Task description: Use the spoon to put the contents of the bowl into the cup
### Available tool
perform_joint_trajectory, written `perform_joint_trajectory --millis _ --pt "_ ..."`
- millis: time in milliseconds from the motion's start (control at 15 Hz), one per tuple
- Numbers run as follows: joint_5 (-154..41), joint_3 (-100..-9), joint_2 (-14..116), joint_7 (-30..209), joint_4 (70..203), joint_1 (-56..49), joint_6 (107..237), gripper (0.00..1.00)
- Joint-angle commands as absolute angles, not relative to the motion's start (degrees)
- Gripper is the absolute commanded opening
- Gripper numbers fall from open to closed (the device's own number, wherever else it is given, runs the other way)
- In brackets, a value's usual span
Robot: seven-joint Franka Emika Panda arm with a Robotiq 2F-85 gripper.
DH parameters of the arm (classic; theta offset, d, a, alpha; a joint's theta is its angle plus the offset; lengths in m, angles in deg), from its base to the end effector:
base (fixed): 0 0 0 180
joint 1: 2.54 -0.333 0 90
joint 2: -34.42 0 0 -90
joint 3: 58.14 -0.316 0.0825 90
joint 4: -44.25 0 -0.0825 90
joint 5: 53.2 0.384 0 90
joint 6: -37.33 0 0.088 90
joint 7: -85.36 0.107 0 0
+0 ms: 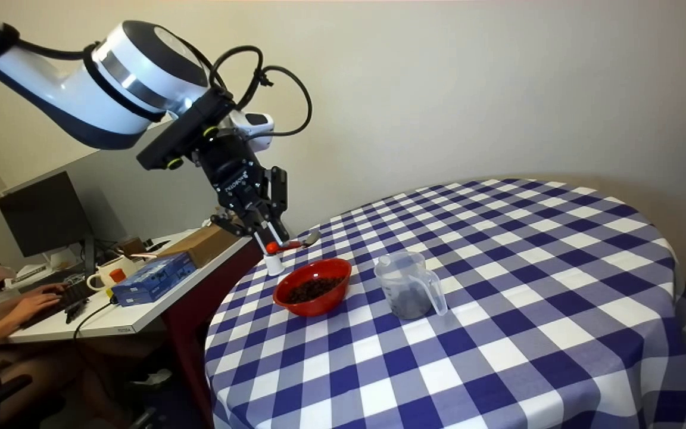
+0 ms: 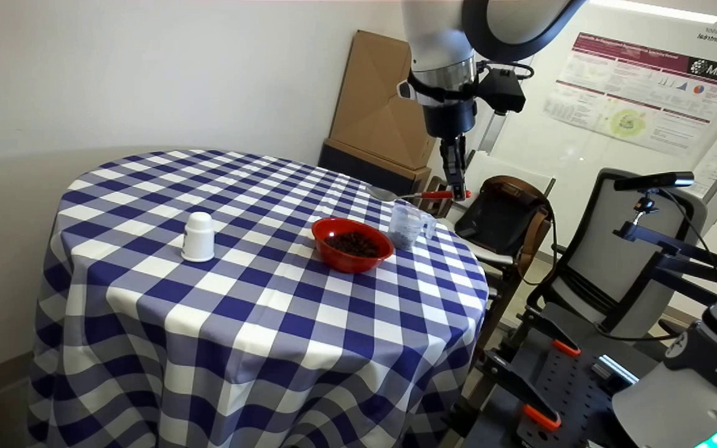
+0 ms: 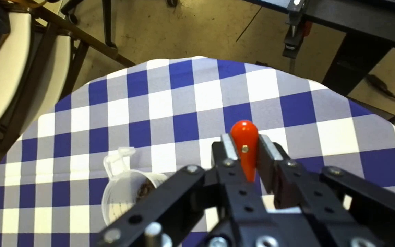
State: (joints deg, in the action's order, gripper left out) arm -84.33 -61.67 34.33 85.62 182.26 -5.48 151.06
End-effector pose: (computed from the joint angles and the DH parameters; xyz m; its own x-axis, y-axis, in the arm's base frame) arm 0.4445 0.0179 0.2918 0.8424 0.3010 -0.4470 0.4739 -0.8086 0.3486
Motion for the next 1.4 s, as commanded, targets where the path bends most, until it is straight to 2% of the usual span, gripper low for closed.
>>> perform_joint_trajectory --millis 0,1333 --pt "-81.71 -62.48 36.94 84.38 180.29 -6.57 150.74 0.09" --pt "-78.63 -60.76 56.25 83.74 167.97 -6.51 150.73 0.09"
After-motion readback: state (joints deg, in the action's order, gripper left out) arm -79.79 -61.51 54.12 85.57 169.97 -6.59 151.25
